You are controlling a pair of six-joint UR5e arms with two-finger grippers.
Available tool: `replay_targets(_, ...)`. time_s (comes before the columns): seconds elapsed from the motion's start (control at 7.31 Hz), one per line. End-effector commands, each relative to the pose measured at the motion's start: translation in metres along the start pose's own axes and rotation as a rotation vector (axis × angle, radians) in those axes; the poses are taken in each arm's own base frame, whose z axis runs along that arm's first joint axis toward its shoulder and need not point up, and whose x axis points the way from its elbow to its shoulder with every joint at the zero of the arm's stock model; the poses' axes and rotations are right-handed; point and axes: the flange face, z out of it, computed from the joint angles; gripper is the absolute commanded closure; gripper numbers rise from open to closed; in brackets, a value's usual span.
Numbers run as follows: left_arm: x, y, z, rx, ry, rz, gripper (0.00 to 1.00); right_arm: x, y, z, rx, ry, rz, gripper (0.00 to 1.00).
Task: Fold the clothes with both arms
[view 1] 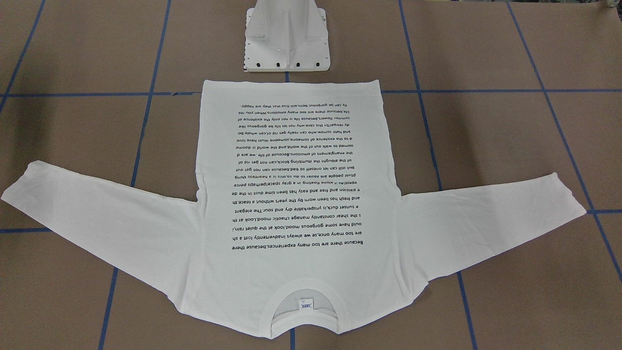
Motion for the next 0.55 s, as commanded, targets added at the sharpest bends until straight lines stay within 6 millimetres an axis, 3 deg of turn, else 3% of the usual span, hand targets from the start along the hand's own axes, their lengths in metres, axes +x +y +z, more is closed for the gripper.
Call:
replay_targets(0.0, 0.005, -0.003, -0.004, 0.047, -0.003, 0.040, 0.00, -0.015, 0.004, 0.082, 0.065, -0.034, -0.060, 0.00)
replay_targets(0.14, 0.005, -0.003, -0.004, 0.047, 0.001, 0.034, 0.00, -0.013, 0.002, 0.098, 0.079, -0.045, -0.050, 0.00)
replay_targets(0.41, 0.009, -0.007, -0.007, 0.056, 0.017, 0.039, 0.00, -0.018, -0.017, 0.110, 0.073, -0.040, -0.052, 0.00)
